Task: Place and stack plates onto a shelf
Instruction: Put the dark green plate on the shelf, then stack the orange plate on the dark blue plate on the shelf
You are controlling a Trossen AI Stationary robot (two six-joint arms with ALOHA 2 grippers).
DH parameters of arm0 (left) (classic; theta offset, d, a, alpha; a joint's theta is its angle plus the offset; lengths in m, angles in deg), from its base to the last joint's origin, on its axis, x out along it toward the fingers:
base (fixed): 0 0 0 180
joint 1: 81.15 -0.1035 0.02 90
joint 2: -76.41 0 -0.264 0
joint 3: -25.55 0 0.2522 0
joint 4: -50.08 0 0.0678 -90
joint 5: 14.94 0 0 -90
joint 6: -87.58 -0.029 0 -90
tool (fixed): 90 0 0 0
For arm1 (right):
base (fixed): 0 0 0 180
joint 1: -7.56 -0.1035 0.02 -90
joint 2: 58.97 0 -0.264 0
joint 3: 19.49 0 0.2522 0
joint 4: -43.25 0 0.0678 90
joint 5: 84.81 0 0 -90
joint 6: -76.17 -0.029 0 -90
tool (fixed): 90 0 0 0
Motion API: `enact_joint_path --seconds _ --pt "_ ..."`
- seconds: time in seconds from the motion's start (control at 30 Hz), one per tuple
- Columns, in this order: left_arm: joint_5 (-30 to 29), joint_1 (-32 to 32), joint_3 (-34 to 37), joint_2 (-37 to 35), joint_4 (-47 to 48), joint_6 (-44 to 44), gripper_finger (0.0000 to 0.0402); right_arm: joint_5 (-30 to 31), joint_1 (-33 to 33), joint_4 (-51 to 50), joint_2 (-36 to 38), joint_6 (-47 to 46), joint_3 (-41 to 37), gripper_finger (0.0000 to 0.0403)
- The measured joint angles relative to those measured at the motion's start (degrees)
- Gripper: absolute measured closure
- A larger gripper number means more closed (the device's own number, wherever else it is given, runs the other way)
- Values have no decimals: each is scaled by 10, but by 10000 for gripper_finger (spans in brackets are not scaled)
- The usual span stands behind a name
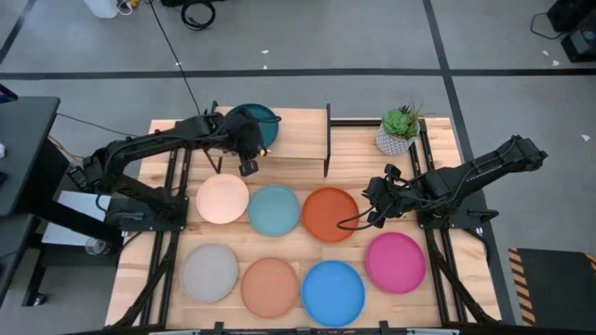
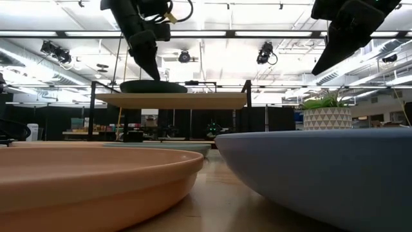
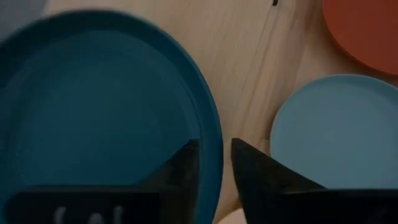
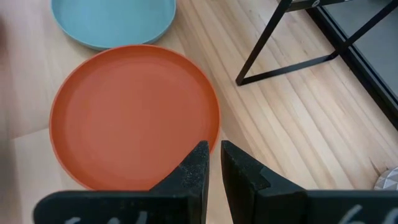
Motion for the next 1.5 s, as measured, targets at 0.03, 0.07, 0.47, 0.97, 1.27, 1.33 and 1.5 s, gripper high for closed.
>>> enact_joint_path --seconds 0.03,0.07,0.47,0.97,1.27,1.33,1.5 --pt "-4 3 -7 -1 -1 -4 282 0 0 0 0 0 0 353" --pt "-5 6 -14 -4 -1 -11 271 0 0 0 0 0 0 353" --pt "-75 200 -49 44 -72 -47 240 10 1 1 0 6 0 353" --pt "24 310 -154 285 -106 -26 249 10 17 13 0 31 0 353" --pt "27 336 -206 373 -80 -72 249 6 16 11 0 32 0 353" --pt "25 337 -206 384 -84 -73 249 6 16 13 0 32 0 353" --pt "1 336 -205 399 -98 -77 249 6 16 18 0 32 0 353"
